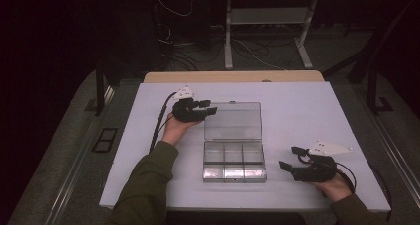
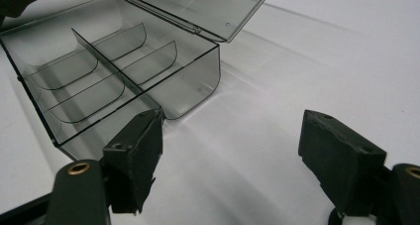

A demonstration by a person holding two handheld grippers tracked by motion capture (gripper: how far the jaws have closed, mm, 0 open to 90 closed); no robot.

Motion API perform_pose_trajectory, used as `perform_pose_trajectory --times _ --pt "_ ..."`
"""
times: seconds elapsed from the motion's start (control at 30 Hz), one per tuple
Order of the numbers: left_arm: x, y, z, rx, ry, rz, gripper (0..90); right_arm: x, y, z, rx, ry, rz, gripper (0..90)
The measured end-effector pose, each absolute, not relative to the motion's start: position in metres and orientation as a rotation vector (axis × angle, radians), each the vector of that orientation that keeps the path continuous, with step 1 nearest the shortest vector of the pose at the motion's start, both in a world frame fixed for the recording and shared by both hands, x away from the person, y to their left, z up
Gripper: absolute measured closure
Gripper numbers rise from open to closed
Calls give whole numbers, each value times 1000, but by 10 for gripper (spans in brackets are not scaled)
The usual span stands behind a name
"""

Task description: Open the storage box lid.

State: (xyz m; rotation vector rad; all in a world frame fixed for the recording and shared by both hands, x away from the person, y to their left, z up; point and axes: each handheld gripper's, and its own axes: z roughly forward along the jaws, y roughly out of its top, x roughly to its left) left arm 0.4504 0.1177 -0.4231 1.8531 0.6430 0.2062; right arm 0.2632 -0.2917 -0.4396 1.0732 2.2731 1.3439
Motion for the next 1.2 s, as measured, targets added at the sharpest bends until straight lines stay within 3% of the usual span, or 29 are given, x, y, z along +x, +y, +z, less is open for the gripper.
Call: perform_pose_trajectory --times 1.2 --pt "459 113 -446 1931 691 125 362 261 -293 -439 1067 2268 1336 249"
